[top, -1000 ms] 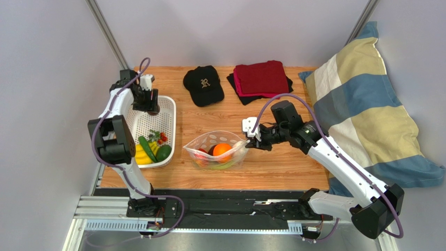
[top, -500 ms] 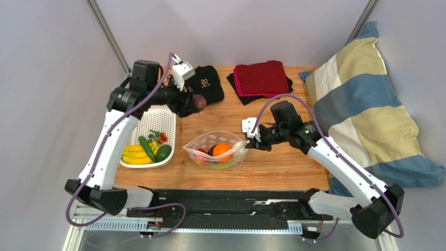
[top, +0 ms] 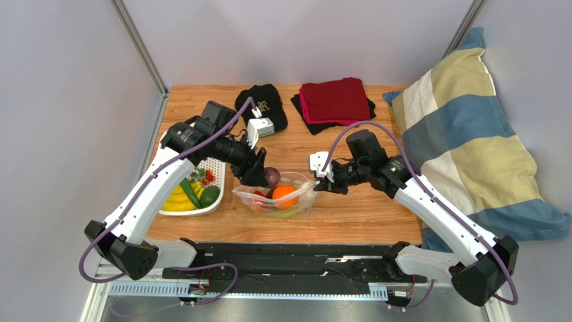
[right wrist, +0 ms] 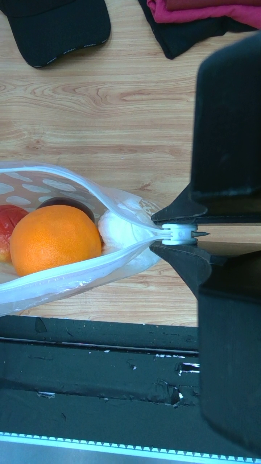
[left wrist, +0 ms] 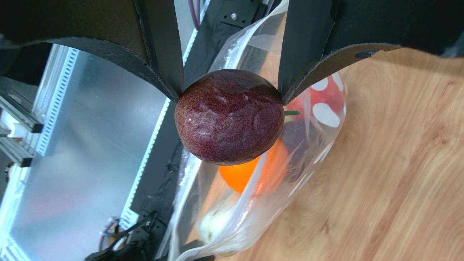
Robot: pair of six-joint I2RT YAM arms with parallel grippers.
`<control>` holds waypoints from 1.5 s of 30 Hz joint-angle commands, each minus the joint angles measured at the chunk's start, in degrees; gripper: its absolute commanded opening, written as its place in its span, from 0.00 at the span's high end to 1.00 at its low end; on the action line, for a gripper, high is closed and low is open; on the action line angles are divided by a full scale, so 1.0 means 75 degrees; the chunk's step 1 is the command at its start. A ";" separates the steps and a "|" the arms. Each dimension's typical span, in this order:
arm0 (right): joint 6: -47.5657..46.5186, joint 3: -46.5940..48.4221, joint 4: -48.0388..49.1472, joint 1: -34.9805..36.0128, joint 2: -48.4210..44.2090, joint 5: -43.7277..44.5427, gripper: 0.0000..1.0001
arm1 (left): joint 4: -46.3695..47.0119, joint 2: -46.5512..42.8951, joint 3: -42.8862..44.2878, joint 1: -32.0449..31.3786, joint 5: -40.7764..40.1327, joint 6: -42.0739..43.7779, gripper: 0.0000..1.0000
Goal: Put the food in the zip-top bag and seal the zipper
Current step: Place the fake fruit in the zipper food storage bag.
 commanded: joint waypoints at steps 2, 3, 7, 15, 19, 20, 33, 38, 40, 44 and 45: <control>0.0118 0.0283 0.0265 0.0095 -0.0135 0.0015 1.00 | 0.0133 0.0013 -0.0135 -0.0043 -0.0858 -0.0226 0.39; 0.0118 0.0283 0.0265 0.0095 -0.0135 0.0027 1.00 | 0.0180 0.0001 -0.0170 -0.0043 -0.1092 -0.0261 0.31; 0.0118 0.0306 0.0265 0.0118 -0.0100 0.0051 1.00 | 0.0087 0.0071 -0.0018 -0.0043 -0.1176 0.0041 0.27; 0.0153 0.0388 0.0254 0.0165 -0.0006 0.0062 1.00 | 0.0075 -0.0632 0.0404 -0.0182 0.0475 0.0371 0.48; 0.0177 0.0411 0.0254 0.0188 0.0030 0.0051 1.00 | -0.0404 -0.0211 0.0580 -0.0488 0.0020 0.0394 0.49; 0.0189 0.0411 0.0242 0.0189 0.0041 0.0051 1.00 | -0.0591 -0.0024 0.0534 -0.0488 -0.0027 0.0406 0.49; 0.0154 0.0435 0.0184 0.0212 0.0018 0.0109 1.00 | 0.0262 -0.0349 -0.0006 -0.0453 -0.1681 0.0078 0.01; 0.0107 0.0423 0.0195 0.0212 -0.0006 0.0062 1.00 | 0.1327 -0.1215 -0.0193 -0.0465 -0.0359 0.0533 0.01; 0.0118 0.0423 0.0207 0.0212 -0.0041 0.0016 1.00 | 0.2074 -0.1463 -0.0613 -0.0477 -0.0157 0.0827 0.01; 0.0224 0.0411 0.0324 0.0224 -0.0076 -0.0055 1.00 | 0.3635 -0.1769 -0.1481 -0.0511 0.0100 0.1413 0.01; 0.0247 0.0411 0.0324 0.0235 -0.0064 -0.0078 1.00 | 0.3893 -0.1734 -0.1668 -0.0535 0.0148 0.1472 0.02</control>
